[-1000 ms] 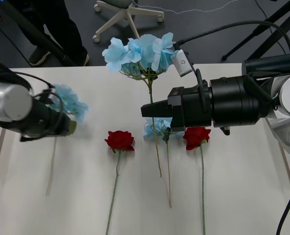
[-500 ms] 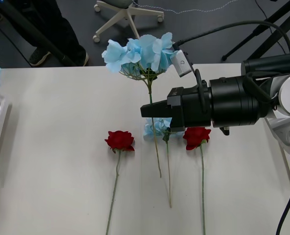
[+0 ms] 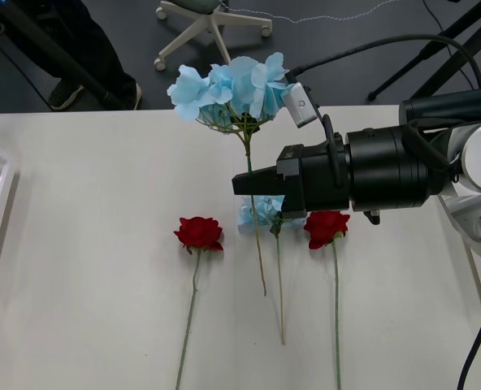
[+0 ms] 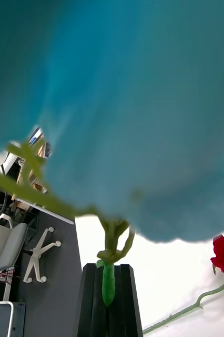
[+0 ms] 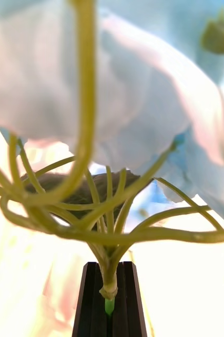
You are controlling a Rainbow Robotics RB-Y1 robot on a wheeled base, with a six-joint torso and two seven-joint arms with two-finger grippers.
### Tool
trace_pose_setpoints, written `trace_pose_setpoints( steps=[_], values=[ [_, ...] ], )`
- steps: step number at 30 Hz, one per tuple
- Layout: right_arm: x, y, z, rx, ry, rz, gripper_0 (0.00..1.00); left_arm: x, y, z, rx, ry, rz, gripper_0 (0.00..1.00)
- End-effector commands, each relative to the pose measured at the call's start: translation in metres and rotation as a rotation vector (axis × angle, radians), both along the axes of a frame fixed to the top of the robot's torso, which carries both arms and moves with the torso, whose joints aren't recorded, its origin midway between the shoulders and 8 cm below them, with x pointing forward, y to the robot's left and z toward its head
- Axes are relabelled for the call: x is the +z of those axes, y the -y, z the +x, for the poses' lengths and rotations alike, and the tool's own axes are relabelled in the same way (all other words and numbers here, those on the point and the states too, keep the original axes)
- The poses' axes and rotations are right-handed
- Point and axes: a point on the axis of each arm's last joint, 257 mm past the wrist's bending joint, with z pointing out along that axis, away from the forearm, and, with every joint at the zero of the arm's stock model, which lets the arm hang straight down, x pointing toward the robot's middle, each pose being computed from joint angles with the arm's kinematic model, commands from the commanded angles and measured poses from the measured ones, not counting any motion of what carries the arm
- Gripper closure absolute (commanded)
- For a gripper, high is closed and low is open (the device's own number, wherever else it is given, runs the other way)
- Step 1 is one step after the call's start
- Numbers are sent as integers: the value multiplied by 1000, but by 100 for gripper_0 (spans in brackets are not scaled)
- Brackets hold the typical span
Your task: Put the red flowers into the right box and the blue flowers into the left box
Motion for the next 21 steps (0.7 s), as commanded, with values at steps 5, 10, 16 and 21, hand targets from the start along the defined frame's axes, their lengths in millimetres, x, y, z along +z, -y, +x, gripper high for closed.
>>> trace_pose_setpoints(
  steps=[5,10,16,21],
  values=[
    [16,-8,-7,33,43,19,100,5,-47,-6,49,10,103,100],
    [17,-9,-7,35,42,21,100,-18,-41,-9,52,-22,85,100],
    [17,-9,-8,37,39,24,100,-33,-28,-7,44,-29,55,67],
    [17,-9,-8,37,39,24,100,-39,-14,-6,17,-58,25,0]
  ],
)
